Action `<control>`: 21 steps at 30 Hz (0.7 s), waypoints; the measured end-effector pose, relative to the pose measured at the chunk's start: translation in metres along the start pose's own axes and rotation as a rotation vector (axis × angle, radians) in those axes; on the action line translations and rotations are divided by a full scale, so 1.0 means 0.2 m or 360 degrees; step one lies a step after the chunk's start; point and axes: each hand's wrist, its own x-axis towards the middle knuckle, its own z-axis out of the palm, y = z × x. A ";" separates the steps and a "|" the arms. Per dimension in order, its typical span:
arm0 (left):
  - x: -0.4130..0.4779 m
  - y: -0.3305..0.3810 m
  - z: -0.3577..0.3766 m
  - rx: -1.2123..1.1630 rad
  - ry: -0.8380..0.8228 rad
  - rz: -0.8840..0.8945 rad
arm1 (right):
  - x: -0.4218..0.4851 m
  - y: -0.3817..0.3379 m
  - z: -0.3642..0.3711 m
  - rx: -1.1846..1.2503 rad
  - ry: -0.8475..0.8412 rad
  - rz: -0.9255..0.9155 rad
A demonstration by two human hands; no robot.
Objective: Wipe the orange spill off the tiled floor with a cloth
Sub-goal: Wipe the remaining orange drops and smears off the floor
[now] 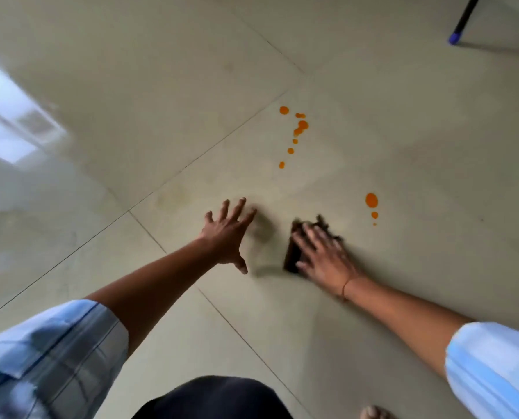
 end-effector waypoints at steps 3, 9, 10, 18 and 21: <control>0.09 0.14 0.00 0.0179 -0.0006 0.0243 | 0.20 0.20 -0.10 -0.0004 -0.0049 0.0330; 0.28 0.30 -0.04 0.0543 -0.0167 0.0255 | -0.15 0.54 -0.03 -0.0351 -0.0098 -0.0574; 0.28 0.34 -0.06 0.0559 -0.0170 0.0215 | -0.21 0.66 -0.03 -0.0375 -0.0102 -0.0567; 0.51 0.89 -0.13 0.0134 0.0021 0.0117 | 0.08 0.74 -0.10 0.0057 0.0190 0.0316; 0.52 0.88 -0.10 0.0172 0.0049 0.0108 | -0.23 0.83 0.00 0.0019 0.0156 0.0036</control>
